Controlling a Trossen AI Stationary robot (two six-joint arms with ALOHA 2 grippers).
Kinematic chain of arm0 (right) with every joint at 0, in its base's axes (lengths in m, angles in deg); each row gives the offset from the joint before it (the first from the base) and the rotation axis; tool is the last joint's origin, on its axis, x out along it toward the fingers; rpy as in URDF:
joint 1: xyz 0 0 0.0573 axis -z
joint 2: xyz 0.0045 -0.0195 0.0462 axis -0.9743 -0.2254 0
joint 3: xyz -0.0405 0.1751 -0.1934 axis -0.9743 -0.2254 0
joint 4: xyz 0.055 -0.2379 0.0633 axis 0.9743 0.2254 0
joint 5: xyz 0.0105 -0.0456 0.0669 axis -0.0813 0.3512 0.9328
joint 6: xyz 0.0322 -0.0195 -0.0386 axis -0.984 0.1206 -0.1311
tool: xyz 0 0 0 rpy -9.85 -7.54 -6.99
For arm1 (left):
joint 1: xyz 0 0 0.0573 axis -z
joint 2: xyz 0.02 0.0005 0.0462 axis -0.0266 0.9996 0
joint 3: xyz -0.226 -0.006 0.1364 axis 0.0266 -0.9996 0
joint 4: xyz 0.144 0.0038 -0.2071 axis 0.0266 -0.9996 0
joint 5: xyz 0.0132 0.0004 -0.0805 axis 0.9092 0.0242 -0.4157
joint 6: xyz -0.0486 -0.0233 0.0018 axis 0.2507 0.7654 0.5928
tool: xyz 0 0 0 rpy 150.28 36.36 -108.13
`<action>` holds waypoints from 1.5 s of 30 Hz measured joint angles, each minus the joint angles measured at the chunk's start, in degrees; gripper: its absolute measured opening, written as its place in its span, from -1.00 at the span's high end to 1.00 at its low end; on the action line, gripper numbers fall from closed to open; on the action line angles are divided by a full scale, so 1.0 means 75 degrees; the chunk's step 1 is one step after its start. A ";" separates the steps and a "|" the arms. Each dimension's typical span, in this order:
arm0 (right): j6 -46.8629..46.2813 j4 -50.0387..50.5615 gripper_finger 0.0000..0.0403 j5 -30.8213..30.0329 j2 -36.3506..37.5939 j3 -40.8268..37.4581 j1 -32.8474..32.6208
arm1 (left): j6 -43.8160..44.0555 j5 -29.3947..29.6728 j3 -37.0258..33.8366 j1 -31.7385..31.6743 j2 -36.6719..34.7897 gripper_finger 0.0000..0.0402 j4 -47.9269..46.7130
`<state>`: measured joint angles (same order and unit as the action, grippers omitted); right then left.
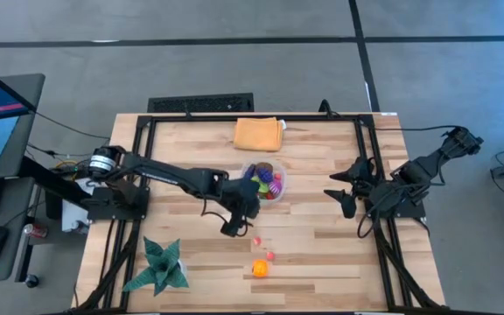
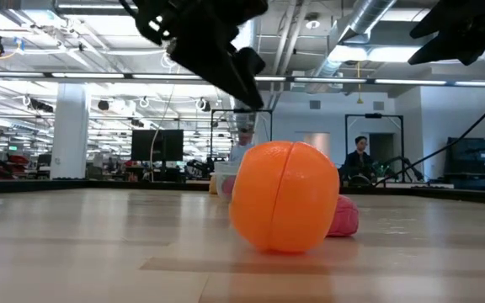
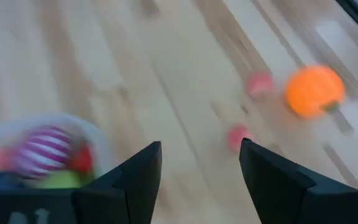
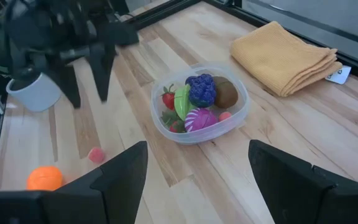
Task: Pick and placing Produce into tupperware
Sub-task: Put the top pink peach into the transparent container
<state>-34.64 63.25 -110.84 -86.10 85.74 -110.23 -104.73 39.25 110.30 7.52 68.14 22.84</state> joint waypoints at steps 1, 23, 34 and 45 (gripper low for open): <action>-0.0013 -0.0001 -0.50 -0.0003 0.0003 0.0001 0.0000 | 0.0001 -0.0094 -0.0004 0.0052 0.0124 -0.03 0.0004; -0.0208 -0.0061 -0.50 0.0104 -0.0327 0.0006 -0.0017 | 0.0123 -0.0297 0.0395 0.0665 0.1682 -0.02 0.0702; -0.0214 -0.0226 -0.50 0.0216 -0.0754 0.0006 -0.0017 | 0.0106 -0.0393 0.0375 0.0668 0.2026 -0.02 0.0585; -0.0255 -0.0364 -0.50 0.0245 -0.1129 0.0000 -0.0017 | 0.0101 -0.0279 0.0376 0.0684 0.2121 -0.02 0.0641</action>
<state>-36.55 60.52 -109.01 -94.57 85.74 -110.36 -103.97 37.16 113.12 12.65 84.05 27.65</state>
